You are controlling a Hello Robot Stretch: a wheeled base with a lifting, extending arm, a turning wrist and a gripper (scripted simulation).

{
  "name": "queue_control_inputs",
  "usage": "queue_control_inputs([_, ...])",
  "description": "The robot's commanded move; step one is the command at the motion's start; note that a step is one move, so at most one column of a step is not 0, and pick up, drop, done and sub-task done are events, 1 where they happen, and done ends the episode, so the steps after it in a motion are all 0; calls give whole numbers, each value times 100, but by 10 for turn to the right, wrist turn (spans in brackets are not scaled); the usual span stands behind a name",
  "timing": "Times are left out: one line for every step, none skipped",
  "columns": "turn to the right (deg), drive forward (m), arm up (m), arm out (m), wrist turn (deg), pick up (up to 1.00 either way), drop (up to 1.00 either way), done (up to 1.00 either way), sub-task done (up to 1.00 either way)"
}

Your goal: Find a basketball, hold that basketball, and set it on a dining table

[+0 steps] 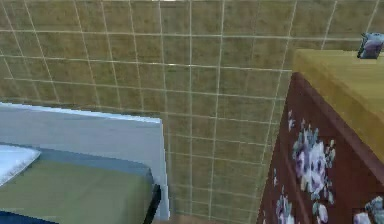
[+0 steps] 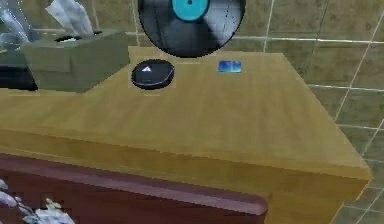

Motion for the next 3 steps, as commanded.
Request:
queue_control_inputs([0, 60, 0, 0, 0, 0, 0, 0, 0])
queue_control_inputs([120, 0, 0, 0, 0, 0, 0, 0, 0])
queue_control_inputs([0, 10, 0, 0, 0, 0, 0, 0, 0])
